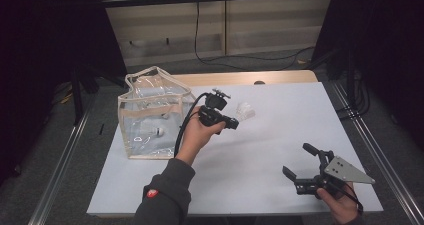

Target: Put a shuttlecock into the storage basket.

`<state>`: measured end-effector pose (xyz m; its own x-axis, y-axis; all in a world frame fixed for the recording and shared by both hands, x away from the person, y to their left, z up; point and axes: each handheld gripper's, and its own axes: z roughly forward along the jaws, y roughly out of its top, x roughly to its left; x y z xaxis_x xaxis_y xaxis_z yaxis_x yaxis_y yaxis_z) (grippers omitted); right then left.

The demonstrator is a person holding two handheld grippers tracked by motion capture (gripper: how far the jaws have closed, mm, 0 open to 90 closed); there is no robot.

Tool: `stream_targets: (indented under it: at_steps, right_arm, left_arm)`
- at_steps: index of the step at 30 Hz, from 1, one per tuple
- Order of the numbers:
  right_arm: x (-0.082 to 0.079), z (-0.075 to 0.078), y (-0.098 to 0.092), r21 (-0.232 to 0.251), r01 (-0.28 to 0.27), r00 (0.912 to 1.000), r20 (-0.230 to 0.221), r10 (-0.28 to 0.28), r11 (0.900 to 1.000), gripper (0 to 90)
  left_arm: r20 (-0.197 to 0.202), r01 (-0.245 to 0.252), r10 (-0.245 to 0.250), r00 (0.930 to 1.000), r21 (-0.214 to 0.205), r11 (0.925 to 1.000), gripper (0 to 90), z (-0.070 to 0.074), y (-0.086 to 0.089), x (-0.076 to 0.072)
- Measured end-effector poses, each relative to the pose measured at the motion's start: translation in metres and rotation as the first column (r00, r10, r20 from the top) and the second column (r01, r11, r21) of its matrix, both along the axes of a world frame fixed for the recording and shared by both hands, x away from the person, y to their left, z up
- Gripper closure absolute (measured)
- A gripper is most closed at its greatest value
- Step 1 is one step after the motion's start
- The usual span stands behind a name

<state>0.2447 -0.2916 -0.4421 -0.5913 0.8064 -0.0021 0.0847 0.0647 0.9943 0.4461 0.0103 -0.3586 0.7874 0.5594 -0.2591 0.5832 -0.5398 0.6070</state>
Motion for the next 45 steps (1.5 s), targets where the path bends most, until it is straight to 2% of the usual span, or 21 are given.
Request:
stream_targets:
  at_steps: [12,17,45]
  right_arm:
    - [-0.001,0.000,0.000,0.002,-0.002,1.0000,0.001,0.002,1.0000,1.2]
    - [-0.001,0.000,0.000,-0.002,-0.004,1.0000,0.003,0.004,1.0000,1.2]
    - [-0.001,0.000,-0.001,0.002,0.003,1.0000,0.004,-0.003,1.0000,1.1]
  left_arm:
    - [-0.019,-0.009,0.009,0.9998,0.007,0.9999,65.4,0.014,0.007,0.002]
    - [-0.012,-0.013,0.013,0.9998,0.017,0.9998,65.4,0.020,0.011,0.003]
    - [-0.038,-0.029,0.031,0.9988,0.046,0.9985,65.4,0.045,0.024,0.009]
